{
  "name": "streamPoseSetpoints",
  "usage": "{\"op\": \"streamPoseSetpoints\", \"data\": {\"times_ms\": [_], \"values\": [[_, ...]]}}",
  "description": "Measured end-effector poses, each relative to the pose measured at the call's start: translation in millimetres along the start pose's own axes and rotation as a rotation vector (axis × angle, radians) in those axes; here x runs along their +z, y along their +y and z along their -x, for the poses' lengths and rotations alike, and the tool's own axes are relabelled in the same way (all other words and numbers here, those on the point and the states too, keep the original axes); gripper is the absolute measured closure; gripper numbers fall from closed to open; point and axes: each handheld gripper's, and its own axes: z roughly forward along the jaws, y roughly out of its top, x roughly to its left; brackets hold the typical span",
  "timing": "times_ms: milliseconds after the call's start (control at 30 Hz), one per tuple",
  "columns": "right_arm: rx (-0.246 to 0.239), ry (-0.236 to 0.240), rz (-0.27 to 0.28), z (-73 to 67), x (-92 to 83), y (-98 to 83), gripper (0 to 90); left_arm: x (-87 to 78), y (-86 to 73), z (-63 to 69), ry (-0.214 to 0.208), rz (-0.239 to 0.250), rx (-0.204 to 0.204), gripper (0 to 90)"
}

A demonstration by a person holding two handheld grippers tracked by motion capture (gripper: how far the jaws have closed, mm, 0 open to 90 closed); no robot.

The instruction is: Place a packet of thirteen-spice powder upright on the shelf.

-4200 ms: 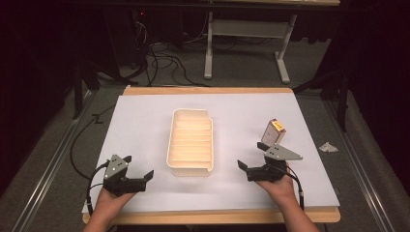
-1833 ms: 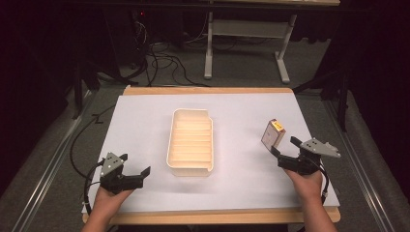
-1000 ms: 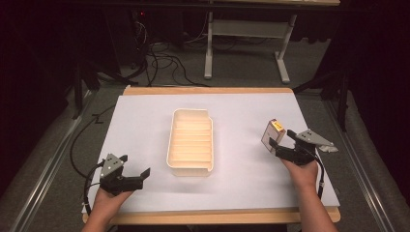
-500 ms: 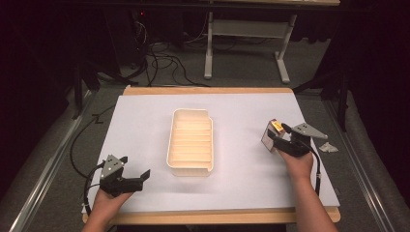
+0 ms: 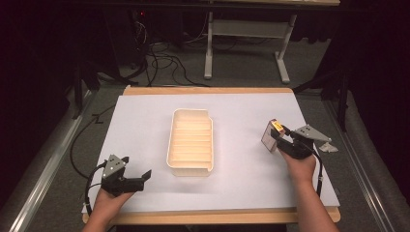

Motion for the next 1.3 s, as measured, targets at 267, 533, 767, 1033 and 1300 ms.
{"op": "streamPoseSetpoints", "data": {"times_ms": [267,533,767,1033,1300], "values": [[-0.010,0.005,0.000,-0.1,-1.6,2.0,68.1,-3.3,1.1,-0.4,0.002,0.007,0.001,1.8],[-0.014,0.008,0.006,0.1,-5.0,4.8,68.3,-1.9,-0.3,-0.6,0.002,-0.002,0.004,1.8],[-0.024,0.013,0.018,-1.8,-9.7,7.5,68.5,-1.6,-0.6,-0.8,0.002,-0.003,0.004,1.8],[-0.039,0.040,0.034,-4.4,-14.9,12.4,68.5,-3.0,0.2,-0.3,-0.001,0.000,0.009,1.8],[-0.051,0.075,0.041,-9.1,-17.3,14.7,68.5,-2.8,0.2,0.2,-0.006,-0.002,0.013,1.8]]}}
